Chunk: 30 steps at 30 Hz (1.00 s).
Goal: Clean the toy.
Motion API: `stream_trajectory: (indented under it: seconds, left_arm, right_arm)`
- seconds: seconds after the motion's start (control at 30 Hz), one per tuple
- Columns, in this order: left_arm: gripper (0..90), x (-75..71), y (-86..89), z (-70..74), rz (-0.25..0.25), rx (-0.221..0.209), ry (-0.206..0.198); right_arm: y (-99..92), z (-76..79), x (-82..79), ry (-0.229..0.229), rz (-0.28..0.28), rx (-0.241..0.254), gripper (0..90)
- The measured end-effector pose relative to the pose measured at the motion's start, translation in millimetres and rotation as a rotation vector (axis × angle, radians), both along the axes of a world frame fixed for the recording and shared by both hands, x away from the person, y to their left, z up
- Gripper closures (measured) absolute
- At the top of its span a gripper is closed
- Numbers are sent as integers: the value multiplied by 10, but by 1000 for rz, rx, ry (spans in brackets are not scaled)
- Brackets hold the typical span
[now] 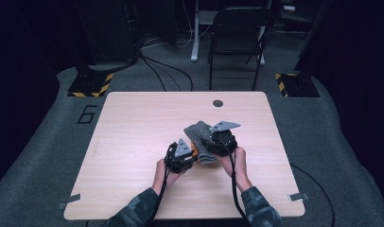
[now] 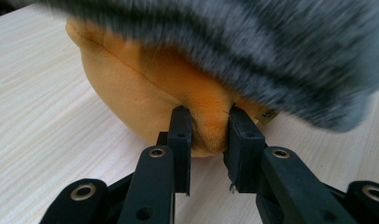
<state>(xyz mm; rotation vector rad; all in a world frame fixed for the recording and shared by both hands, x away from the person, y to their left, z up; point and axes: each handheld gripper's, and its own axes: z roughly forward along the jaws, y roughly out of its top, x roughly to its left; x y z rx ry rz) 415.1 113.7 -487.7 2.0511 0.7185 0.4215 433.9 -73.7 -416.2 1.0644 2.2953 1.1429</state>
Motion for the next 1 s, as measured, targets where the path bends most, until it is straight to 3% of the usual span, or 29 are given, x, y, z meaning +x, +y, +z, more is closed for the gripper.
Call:
stream_trajectory:
  seconds: [0.07,0.27,0.47,0.7,0.83,0.9,1.0]
  left_arm:
    - [736,6,-4,-8,0,-6,-2]
    - [736,5,-7,-10,-4,-14,-1]
    - [736,7,-2,-16,-6,-16,0]
    - [736,6,-9,-15,-17,-13,1]
    - [735,11,-12,-17,-28,-19,-6]
    - [735,14,-24,-15,-30,-19,-9]
    - [735,27,-27,-11,-27,-21,-12]
  right_arm:
    - [2,-39,13,-22,-4,-44,733]
    - [-204,-68,41,-35,-64,-70,732]
    - [-546,-178,156,23,-161,-32,732]
    - [-780,-338,254,83,-231,-27,731]
    - [-849,-448,291,108,-279,-40,733]
    - [-879,-508,308,118,-291,-83,734]
    - [-929,-563,320,147,-318,-102,736]
